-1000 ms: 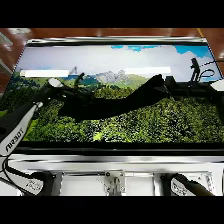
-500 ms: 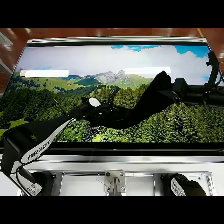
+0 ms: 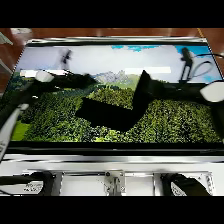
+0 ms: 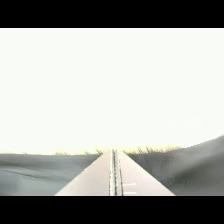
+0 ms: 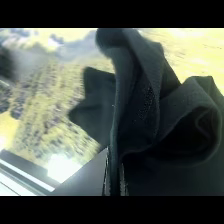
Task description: Fold the shirts.
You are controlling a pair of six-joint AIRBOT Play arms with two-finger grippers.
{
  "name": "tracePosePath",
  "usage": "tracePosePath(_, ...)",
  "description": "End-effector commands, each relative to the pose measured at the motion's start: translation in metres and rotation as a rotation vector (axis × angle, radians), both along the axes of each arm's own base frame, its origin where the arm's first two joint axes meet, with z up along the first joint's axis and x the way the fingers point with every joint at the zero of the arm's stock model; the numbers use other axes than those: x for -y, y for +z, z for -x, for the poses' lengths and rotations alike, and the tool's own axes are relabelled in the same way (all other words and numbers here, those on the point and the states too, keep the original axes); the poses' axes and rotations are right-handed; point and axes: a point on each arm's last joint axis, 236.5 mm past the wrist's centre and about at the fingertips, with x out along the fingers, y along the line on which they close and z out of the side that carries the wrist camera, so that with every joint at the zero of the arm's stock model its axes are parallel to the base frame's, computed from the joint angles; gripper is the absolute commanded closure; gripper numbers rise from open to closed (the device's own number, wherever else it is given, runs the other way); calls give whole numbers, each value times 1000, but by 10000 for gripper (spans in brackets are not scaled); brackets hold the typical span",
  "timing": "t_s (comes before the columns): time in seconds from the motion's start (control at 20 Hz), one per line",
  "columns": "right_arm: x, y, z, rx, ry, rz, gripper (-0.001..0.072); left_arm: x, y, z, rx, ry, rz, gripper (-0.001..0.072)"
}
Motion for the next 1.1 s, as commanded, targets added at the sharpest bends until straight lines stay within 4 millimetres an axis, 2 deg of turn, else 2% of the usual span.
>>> tracePosePath(0.0, -99, -20, -24, 105, 20, -74, 647, -139, 86, 2, 159, 247, -70, 676)
tracePosePath(0.1, -150, -56, -29, 95, 2, -106, 646, -179, 114, 23, 194, 308, -84, 675)
tracePosePath(0.15, -170, -77, -29, 59, -27, -135, 647, -190, 122, 33, 196, 319, -91, 675)
tracePosePath(0.25, -194, -115, -32, -18, -106, -183, 627, -199, 125, 50, 174, 308, -101, 675)
tracePosePath(0.3, -203, -128, -33, -51, -142, -203, 568, -197, 122, 56, 155, 290, -104, 674)
tracePosePath(0.35, -212, -138, -32, -91, -162, -227, 451, -194, 118, 60, 143, 263, -112, 674)
tracePosePath(0.45, -233, -143, -32, -129, -152, -254, 373, -186, 114, 62, 132, 235, -114, 675)
tracePosePath(0.5, -239, -139, -33, -126, -141, -263, 226, -183, 113, 61, 134, 227, -116, 675)
tracePosePath(0.55, -242, -132, -35, -123, -127, -273, 135, -180, 112, 60, 138, 215, -121, 674)
tracePosePath(0.65, -234, -117, -32, -125, -50, -256, 136, -178, 107, 57, 136, 201, -129, 674)
tracePosePath(0.7, -222, -113, -28, -117, 28, -202, 136, -180, 104, 56, 130, 202, -135, 674)
tracePosePath(0.75, -199, -113, -21, -128, 115, -119, 136, -181, 101, 56, 129, 198, -152, 674)
tracePosePath(0.8, -166, -118, -15, -166, 176, -24, 137, -183, 98, 56, 128, 196, -170, 674)
tracePosePath(0.85, -126, -125, -9, -230, 197, 75, 136, -185, 97, 56, 126, 198, -183, 674)
tracePosePath(0.95, -19, -149, 9, -449, 119, 307, 133, -191, 90, 57, 116, 201, -220, 674)
tracePosePath(1.0, 31, -162, 27, -611, 28, 388, 52, -194, 88, 57, 112, 204, -240, 674)
tracePosePath(1.05, 62, -174, 47, -741, -6, 408, 37, -197, 85, 58, 107, 206, -259, 674)
